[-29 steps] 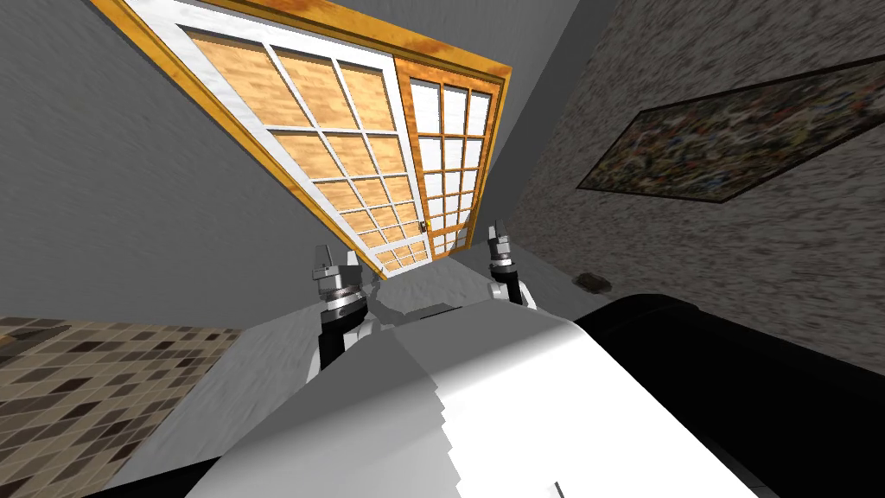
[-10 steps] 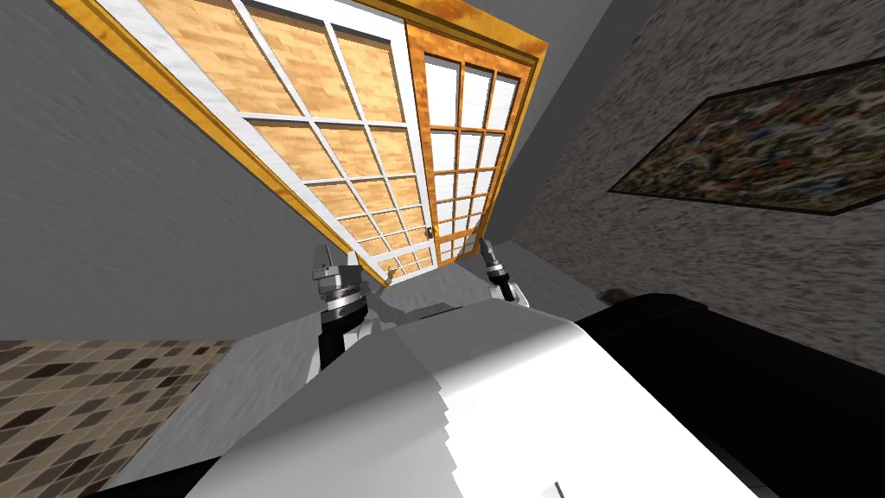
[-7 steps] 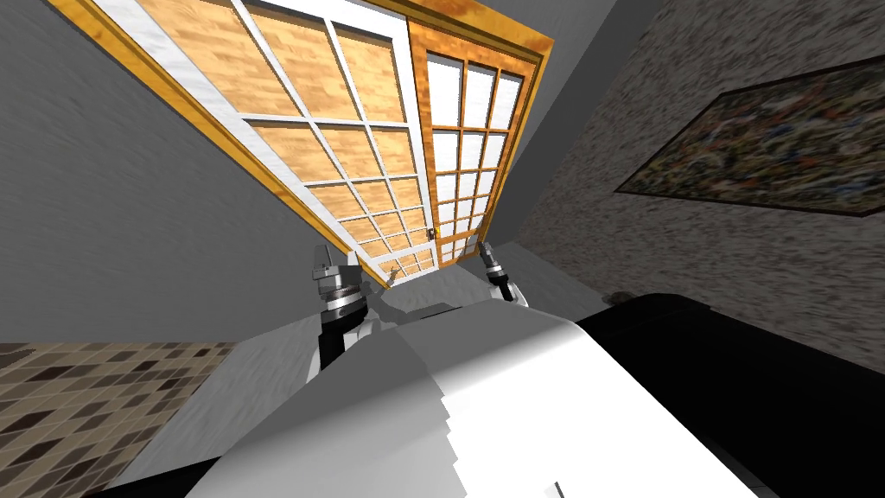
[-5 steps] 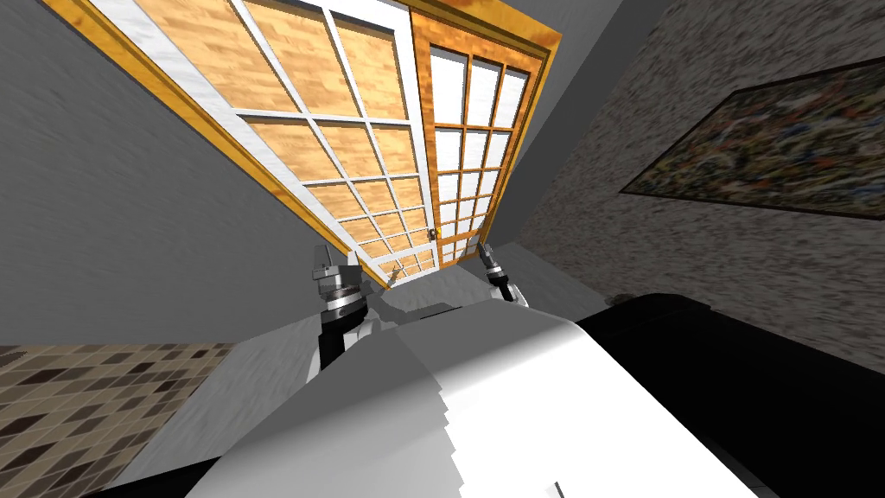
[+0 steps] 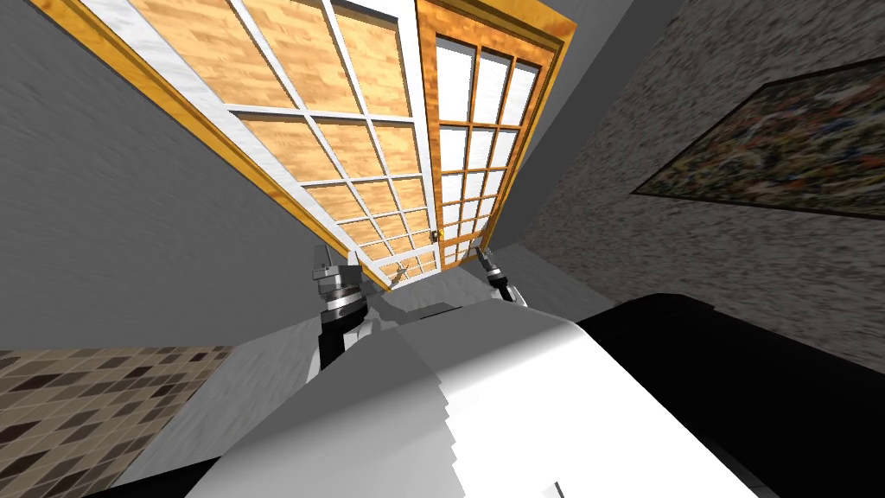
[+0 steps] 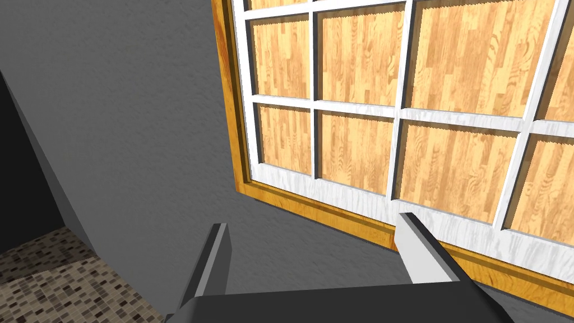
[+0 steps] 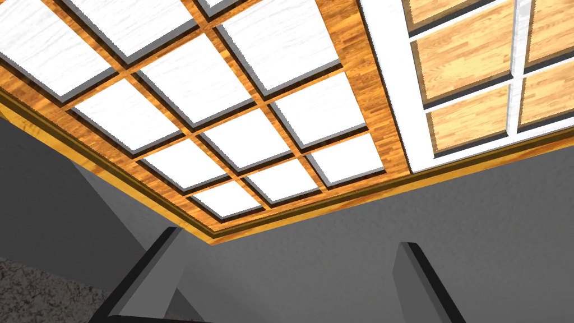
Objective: Pull the door open
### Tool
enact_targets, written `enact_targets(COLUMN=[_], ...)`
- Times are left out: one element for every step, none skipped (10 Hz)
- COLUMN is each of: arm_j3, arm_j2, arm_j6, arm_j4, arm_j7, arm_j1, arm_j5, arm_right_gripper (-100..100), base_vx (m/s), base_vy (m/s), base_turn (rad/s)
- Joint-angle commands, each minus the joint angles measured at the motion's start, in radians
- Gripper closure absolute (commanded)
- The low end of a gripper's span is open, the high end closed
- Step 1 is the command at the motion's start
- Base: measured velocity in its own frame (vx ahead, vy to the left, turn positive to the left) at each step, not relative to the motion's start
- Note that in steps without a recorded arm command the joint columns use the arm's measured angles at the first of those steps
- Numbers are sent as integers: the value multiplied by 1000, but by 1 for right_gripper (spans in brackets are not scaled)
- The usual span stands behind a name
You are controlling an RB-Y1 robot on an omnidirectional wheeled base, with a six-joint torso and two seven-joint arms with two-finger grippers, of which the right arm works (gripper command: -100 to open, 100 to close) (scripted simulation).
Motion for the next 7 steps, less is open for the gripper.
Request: enact_targets(arm_j3=[-9,-15,-20,-25,-31,-36,-41], arm_j2=[-2,-3,-5,-7,-8,-10,-11], arm_j6=[-15,-23,-30,-37,-44,-51,-59], arm_j4=[50,76,101,126,151,176,200], arm_j7=[31,46,62,78,94,110,125], arm_j1=[-17,-23,-29,-35,-41,-47,-53], arm_j5=[14,22,30,39,47,55,63], arm_right_gripper=[-100,-100,-100,-100,-100,-100,-100], base_vx=[102,104,99,104,103,107,106], base_vy=[40,34,29,26,12,19,28], base_turn=[21,20,16,17,19,21,19])
